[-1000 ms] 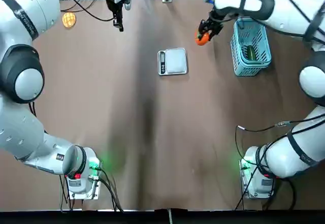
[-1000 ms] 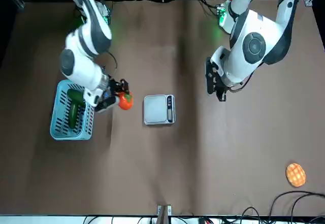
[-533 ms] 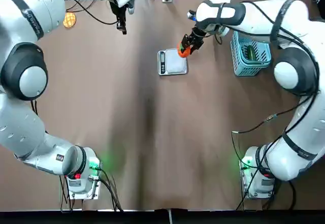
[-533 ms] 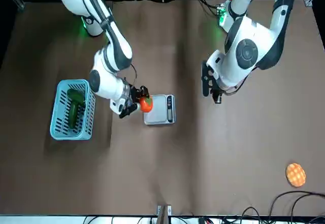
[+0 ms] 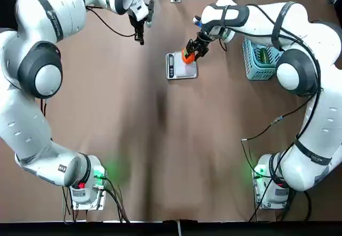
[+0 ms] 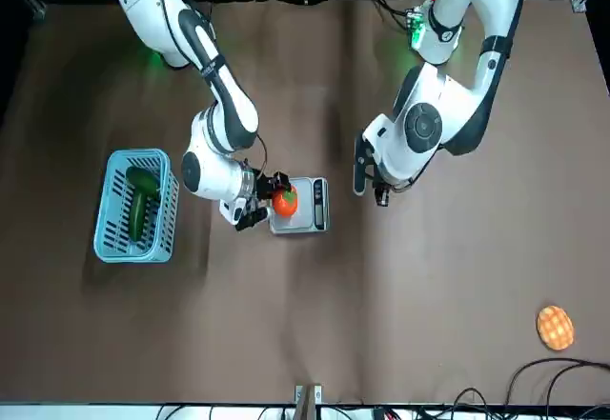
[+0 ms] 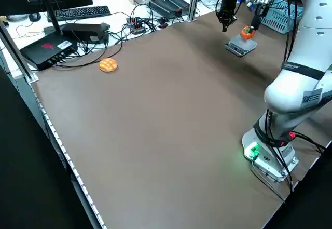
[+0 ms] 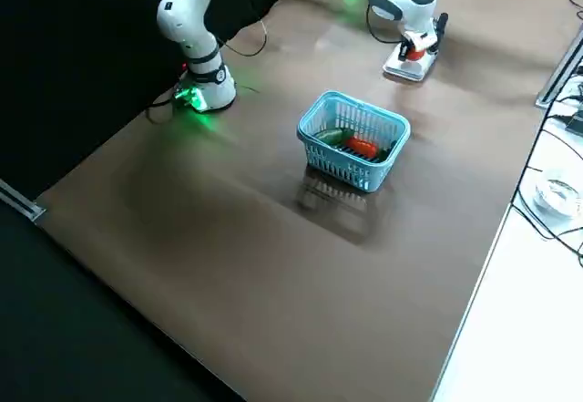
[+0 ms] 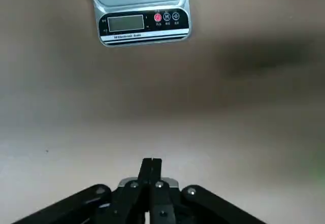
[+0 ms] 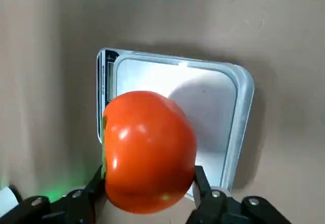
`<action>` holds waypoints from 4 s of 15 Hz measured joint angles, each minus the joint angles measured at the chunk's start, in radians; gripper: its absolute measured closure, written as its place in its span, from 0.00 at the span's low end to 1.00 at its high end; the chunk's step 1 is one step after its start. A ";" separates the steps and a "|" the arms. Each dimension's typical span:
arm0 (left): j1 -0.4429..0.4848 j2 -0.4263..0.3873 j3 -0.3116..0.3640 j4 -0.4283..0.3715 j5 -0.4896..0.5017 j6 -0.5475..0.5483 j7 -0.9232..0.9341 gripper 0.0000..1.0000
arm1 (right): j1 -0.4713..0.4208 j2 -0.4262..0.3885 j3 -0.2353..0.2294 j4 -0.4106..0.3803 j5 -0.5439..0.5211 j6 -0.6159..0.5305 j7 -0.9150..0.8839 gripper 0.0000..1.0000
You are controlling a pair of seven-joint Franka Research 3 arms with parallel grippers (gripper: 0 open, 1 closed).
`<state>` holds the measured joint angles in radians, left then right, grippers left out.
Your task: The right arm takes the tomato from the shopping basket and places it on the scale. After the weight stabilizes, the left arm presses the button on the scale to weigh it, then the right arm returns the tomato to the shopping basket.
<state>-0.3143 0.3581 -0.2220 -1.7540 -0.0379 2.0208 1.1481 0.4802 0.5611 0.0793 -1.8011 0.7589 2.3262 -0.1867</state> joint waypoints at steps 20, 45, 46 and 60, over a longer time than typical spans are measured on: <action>-0.008 0.027 -0.001 0.000 0.000 0.000 -0.001 0.99 | -0.001 0.017 -0.022 0.010 0.001 0.000 -0.001 0.00; -0.155 0.120 -0.003 0.001 0.000 0.155 -0.215 0.99 | -0.041 -0.139 -0.249 0.063 -0.124 -0.186 -0.005 0.00; -0.162 0.124 -0.003 0.001 0.000 0.168 -0.221 0.99 | -0.043 -0.169 -0.286 0.079 -0.175 -0.223 -0.006 0.00; -0.261 0.232 0.003 0.059 0.166 0.237 -0.369 0.99 | -0.178 -0.484 -0.305 0.201 -0.669 -0.801 0.112 0.02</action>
<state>-0.5752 0.5906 -0.2188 -1.6950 0.1276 2.2576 0.7794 0.3025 0.0769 -0.2253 -1.6004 0.0901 1.5249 -0.0748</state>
